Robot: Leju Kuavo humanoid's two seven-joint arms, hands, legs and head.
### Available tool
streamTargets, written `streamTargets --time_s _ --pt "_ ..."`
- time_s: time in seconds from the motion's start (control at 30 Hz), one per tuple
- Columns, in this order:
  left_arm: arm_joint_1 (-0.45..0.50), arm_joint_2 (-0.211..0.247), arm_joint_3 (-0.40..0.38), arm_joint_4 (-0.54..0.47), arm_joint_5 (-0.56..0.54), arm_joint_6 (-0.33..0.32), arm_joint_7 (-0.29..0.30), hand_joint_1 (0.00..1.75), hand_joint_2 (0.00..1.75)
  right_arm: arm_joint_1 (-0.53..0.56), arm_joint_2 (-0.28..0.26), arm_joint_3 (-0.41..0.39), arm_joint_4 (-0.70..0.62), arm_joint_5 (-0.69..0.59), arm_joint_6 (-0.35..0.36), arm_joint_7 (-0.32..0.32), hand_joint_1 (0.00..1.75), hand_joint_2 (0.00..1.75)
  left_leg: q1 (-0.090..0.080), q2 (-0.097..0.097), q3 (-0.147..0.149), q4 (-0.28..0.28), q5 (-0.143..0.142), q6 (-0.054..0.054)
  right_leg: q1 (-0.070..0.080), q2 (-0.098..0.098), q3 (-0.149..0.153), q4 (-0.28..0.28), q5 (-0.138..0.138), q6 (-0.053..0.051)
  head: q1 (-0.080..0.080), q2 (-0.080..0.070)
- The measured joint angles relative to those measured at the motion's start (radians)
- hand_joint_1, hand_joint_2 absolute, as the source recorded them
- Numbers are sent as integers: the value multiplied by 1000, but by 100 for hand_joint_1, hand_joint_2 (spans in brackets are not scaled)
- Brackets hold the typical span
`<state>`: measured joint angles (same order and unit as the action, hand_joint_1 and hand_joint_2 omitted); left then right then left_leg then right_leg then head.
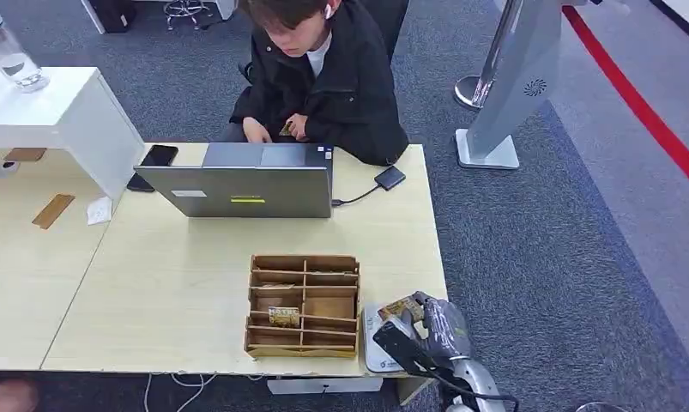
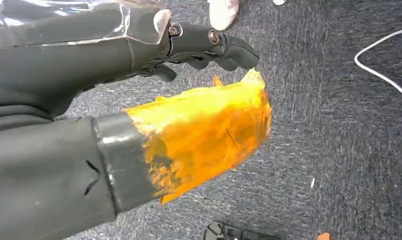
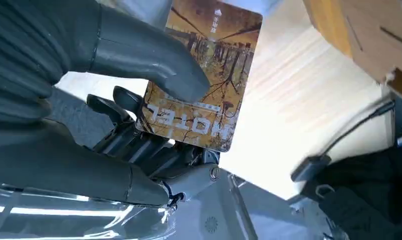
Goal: Pass the card to the sensor for recognition and then transmit it.
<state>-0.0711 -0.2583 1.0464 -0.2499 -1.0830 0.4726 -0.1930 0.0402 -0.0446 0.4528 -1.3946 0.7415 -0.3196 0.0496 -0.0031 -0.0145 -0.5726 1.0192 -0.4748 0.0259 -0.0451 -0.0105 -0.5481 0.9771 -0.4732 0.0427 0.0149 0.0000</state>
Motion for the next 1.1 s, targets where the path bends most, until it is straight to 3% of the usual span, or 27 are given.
streamTargets --time_s 0.6,1.1 --pt "7 -6 2 0 21 -9 -1 0 0 65 8 -58 -315 120 -126 -110 175 175 0 0 -1 0 0 0 0 0 -1 0 0 0 0 0" --pt "12 -11 4 0 19 -8 -5 0 0 61 16 -42 -454 133 -188 -190 175 175 0 0 -1 0 0 0 0 0 -1 0 0 0 0 0"
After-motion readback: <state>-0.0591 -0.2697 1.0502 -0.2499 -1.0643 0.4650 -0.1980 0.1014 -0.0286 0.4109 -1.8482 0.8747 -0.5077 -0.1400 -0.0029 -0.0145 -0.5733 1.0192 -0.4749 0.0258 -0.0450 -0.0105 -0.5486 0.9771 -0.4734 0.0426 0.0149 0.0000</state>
